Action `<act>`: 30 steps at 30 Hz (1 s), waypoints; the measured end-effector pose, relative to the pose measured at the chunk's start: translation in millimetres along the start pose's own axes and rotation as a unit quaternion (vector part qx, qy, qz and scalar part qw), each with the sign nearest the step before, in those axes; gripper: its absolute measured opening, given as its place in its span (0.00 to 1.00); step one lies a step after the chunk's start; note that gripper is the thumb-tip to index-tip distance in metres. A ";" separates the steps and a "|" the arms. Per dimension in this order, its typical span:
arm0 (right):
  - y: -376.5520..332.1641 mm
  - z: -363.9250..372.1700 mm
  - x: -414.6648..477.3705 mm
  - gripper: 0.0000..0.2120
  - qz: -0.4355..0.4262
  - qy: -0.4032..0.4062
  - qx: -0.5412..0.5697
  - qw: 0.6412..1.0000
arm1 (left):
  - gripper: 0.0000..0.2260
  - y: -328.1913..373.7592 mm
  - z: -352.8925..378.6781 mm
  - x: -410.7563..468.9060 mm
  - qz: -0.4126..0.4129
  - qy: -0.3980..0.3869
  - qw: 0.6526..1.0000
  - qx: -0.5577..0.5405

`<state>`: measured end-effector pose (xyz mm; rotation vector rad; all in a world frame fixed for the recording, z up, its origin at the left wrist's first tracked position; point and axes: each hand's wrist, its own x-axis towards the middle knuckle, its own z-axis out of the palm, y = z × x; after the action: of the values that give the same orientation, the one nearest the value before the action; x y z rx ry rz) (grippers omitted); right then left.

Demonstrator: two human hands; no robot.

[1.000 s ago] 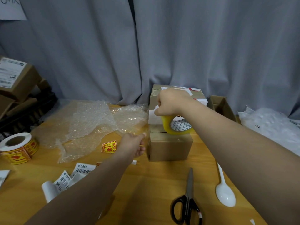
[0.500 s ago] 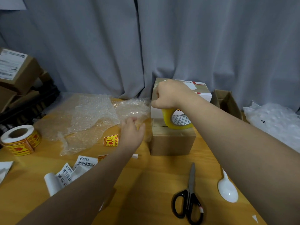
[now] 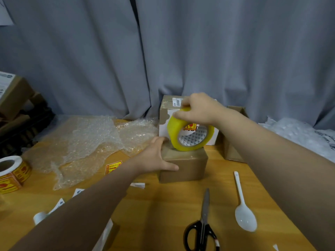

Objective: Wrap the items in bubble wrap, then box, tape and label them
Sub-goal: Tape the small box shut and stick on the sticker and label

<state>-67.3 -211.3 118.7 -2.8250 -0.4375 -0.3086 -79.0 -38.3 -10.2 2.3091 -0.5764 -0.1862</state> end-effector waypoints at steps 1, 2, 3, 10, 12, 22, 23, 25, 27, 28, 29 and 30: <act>9.5 -1.8 -5.5 0.20 0.024 -0.001 0.049 0.998 | 0.45 0.3 -0.6 -0.5 0.003 0.001 1.000 -0.005; 17.4 -2.4 -12.0 0.22 0.048 -0.005 0.119 0.992 | 0.45 -1.0 -1.4 -0.7 0.004 0.001 1.000 -0.006; 22.2 -2.1 -18.8 0.22 0.068 -0.012 0.191 0.979 | 0.45 -3.4 -2.5 0.0 0.003 -0.002 1.000 -0.004; 18.6 -5.8 -26.0 0.26 0.116 -0.052 0.237 0.963 | 0.44 -5.9 -17.8 -0.1 -0.005 -0.056 0.998 0.032; 25.8 -20.0 -26.6 0.20 0.141 -0.073 0.171 0.972 | 0.42 -6.0 -19.9 -0.1 -0.009 -0.061 0.998 0.027; 60.9 5.7 -37.2 0.44 0.221 -0.176 0.119 0.952 | 0.43 -6.8 -19.7 0.8 -0.015 -0.070 0.997 0.026; 62.8 9.4 -37.7 0.46 0.223 -0.179 0.118 0.951 | 0.43 -6.9 -19.7 0.8 -0.014 -0.070 0.997 0.027; 68.6 21.1 -39.7 0.50 0.231 -0.199 0.111 0.946 | 0.43 -7.0 -19.7 0.3 -0.012 -0.070 0.997 0.027; 75.1 34.4 -42.3 0.54 0.255 -0.214 0.109 0.937 | 0.43 -6.8 -20.2 0.9 -0.013 -0.068 0.997 0.025; 78.1 40.3 -42.5 0.55 0.265 -0.219 0.111 0.932 | 0.43 -6.3 -20.4 0.7 -0.012 -0.068 0.997 0.025; 77.5 42.9 -42.6 0.57 0.268 -0.224 0.116 0.930 | 0.43 -6.0 -20.2 0.5 -0.012 -0.067 0.997 0.024; 74.5 42.3 -43.4 0.56 0.269 -0.229 0.115 0.929 | 0.43 -6.1 -19.8 1.0 -0.014 -0.068 0.997 0.023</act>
<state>-76.6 -279.0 51.2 -2.6246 0.2174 0.4873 -70.1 -22.4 -0.2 2.3627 -0.6228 -0.3478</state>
